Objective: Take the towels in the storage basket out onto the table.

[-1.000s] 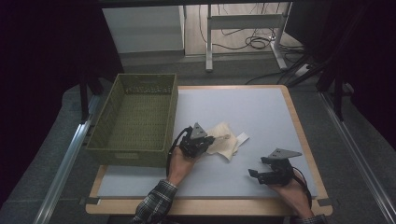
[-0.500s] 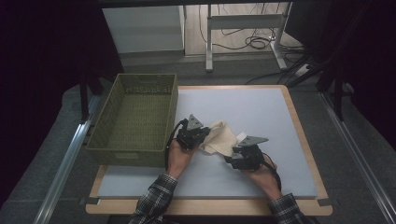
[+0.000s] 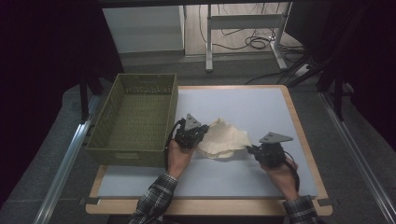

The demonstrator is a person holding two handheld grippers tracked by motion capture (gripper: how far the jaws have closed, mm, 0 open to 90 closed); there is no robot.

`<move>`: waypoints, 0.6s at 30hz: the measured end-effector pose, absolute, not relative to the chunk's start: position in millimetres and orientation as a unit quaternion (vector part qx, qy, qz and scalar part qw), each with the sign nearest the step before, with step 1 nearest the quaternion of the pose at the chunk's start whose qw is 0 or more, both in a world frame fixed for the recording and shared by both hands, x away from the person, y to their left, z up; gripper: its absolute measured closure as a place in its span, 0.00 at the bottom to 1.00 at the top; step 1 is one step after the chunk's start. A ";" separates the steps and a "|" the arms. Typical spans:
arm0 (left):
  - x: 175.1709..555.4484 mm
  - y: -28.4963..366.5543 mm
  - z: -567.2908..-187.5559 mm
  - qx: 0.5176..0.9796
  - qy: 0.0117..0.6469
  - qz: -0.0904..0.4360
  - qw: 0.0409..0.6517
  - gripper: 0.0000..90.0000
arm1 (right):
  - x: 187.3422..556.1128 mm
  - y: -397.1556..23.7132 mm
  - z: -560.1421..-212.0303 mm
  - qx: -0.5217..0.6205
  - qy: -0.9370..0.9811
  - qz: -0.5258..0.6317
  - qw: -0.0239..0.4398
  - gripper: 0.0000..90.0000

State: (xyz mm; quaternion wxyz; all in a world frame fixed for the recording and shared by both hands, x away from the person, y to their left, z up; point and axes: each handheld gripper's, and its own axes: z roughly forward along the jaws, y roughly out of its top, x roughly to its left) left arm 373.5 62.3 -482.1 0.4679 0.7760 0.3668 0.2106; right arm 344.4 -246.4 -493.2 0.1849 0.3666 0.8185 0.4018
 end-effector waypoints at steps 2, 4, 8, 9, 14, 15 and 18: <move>372.6 61.3 -479.3 0.775 0.367 0.209 0.470 0.96 | 340.9 -259.1 -486.7 0.372 0.814 0.402 0.192 0.95; 372.3 58.6 -476.8 0.775 0.365 0.208 0.471 0.96 | 334.7 -276.5 -476.1 0.379 0.808 0.404 0.204 0.95; 375.9 51.2 -479.3 0.782 0.375 0.202 0.455 0.96 | 328.1 -296.4 -465.5 0.384 0.801 0.412 0.201 0.94; 379.1 49.0 -483.8 0.789 0.382 0.197 0.438 0.95 | 327.5 -297.9 -466.8 0.384 0.802 0.412 0.198 0.93; 393.0 49.6 -508.0 0.804 0.411 0.185 0.388 0.80 | 331.6 -292.0 -497.0 0.385 0.820 0.384 0.177 0.79; 394.0 51.2 -509.9 0.804 0.414 0.186 0.385 0.74 | 332.4 -291.0 -502.6 0.386 0.823 0.379 0.175 0.76; 391.5 57.5 -505.5 0.798 0.415 0.191 0.393 0.64 | 331.9 -292.7 -506.4 0.389 0.822 0.377 0.178 0.67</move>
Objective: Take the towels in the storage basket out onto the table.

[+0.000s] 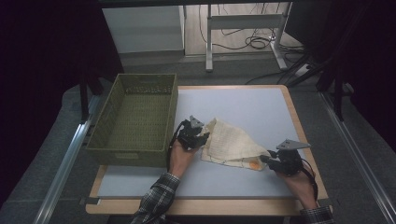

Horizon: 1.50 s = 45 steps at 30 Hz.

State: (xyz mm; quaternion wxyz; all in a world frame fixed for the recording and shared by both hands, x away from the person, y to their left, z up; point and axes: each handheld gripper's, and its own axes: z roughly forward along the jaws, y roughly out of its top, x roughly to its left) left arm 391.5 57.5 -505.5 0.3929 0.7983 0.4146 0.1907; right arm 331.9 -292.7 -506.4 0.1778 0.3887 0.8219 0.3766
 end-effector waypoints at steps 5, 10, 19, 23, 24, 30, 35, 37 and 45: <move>381.4 60.6 -492.7 0.794 0.406 0.204 0.404 0.55 | 325.7 -295.7 -488.2 0.380 0.817 0.387 0.195 0.59; 367.4 59.0 -493.5 0.793 0.398 0.210 0.410 0.50 | 325.6 -295.9 -470.8 0.373 0.812 0.406 0.191 0.57; 350.5 56.4 -518.9 0.803 0.403 0.210 0.386 0.49 | 334.7 -247.9 -476.9 0.330 0.831 0.425 0.140 0.64; 338.6 57.4 -526.0 0.808 0.402 0.212 0.375 0.49 | 342.0 -217.3 -486.5 0.309 0.842 0.426 0.119 0.67; 336.7 57.5 -526.8 0.808 0.403 0.212 0.373 0.49 | 343.5 -210.2 -488.8 0.305 0.843 0.428 0.114 0.68; 334.4 57.3 -537.0 0.819 0.407 0.213 0.345 0.44 | 355.4 -171.9 -507.1 0.290 0.856 0.415 0.102 0.66; 338.0 59.5 -542.1 0.814 0.413 0.203 0.354 0.38 | 364.3 -156.3 -527.0 0.295 0.869 0.383 0.106 0.66; 340.0 61.1 -542.5 0.812 0.419 0.193 0.356 0.35 | 363.4 -154.6 -530.5 0.292 0.869 0.382 0.116 0.72; 338.0 59.2 -543.2 0.812 0.416 0.207 0.354 0.35 | 366.0 -163.7 -517.8 0.299 0.863 0.383 0.134 0.99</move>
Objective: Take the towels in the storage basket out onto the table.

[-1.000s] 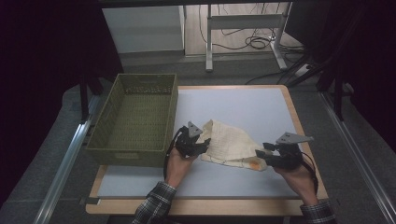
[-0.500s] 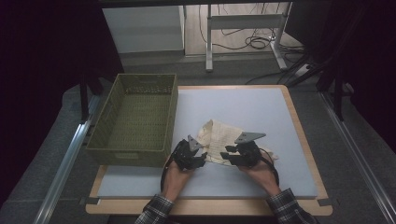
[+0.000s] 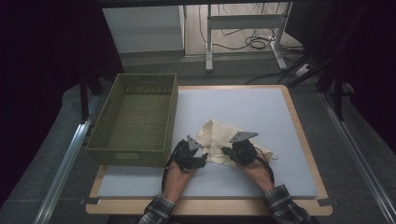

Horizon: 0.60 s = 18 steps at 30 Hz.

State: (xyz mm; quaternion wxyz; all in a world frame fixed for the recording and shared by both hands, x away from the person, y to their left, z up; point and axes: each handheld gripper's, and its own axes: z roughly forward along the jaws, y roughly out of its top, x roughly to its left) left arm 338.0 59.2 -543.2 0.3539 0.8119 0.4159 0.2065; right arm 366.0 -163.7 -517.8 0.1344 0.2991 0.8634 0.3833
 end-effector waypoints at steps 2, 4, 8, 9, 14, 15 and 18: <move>338.6 60.0 -543.3 0.812 0.417 0.201 0.355 0.35 | 369.1 -173.3 -506.0 0.308 0.853 0.394 0.148 0.99; 340.0 61.0 -543.7 0.809 0.422 0.193 0.360 0.35 | 374.2 -186.2 -491.5 0.319 0.841 0.405 0.163 0.99; 344.3 64.6 -544.5 0.805 0.433 0.168 0.370 0.35 | 393.4 -222.1 -459.7 0.352 0.816 0.409 0.207 0.99; 344.3 64.5 -544.4 0.805 0.432 0.169 0.369 0.35 | 397.8 -228.9 -455.4 0.360 0.811 0.408 0.214 0.99; 344.1 64.4 -544.5 0.805 0.433 0.168 0.369 0.35 | 432.6 -278.7 -439.8 0.428 0.774 0.392 0.252 0.99; 344.1 64.3 -544.5 0.805 0.432 0.168 0.369 0.35 | 442.5 -293.2 -439.5 0.451 0.762 0.389 0.253 0.99; 344.0 64.3 -544.5 0.805 0.433 0.168 0.370 0.35 | 456.2 -320.3 -442.6 0.496 0.736 0.385 0.253 0.93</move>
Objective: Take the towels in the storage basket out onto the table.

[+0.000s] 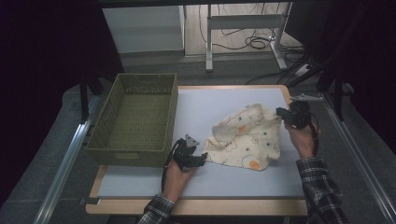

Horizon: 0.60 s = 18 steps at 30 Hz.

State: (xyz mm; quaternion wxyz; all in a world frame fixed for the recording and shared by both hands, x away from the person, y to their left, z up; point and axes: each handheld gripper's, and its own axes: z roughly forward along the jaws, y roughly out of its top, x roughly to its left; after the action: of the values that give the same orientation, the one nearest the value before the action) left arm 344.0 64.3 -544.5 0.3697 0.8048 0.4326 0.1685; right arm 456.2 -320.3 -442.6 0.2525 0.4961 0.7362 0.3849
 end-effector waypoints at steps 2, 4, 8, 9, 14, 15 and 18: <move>344.1 64.3 -544.5 0.805 0.433 0.168 0.370 0.35 | 454.2 -332.2 -444.9 0.507 0.728 0.393 0.243 0.88; 344.1 64.3 -544.6 0.804 0.433 0.168 0.370 0.35 | 445.3 -334.8 -447.4 0.501 0.733 0.396 0.234 0.84; 343.9 64.2 -544.5 0.805 0.433 0.169 0.370 0.35 | 425.3 -330.2 -453.2 0.479 0.752 0.400 0.213 0.80; 343.9 64.1 -544.5 0.805 0.433 0.169 0.370 0.35 | 417.3 -327.3 -455.7 0.470 0.761 0.400 0.201 0.79; 344.1 64.2 -544.5 0.804 0.434 0.170 0.369 0.34 | 387.6 -316.9 -467.1 0.438 0.790 0.384 0.193 0.76; 344.0 64.1 -544.4 0.804 0.434 0.171 0.368 0.33 | 381.6 -316.6 -468.3 0.433 0.792 0.384 0.192 0.76; 343.7 64.2 -544.1 0.807 0.431 0.173 0.365 0.33 | 363.3 -320.8 -469.7 0.431 0.793 0.388 0.187 0.75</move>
State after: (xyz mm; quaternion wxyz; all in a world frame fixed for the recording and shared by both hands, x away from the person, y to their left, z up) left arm 343.7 64.2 -544.1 0.3648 0.8070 0.4310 0.1730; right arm 363.3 -320.8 -469.7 0.1874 0.4306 0.7930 0.3880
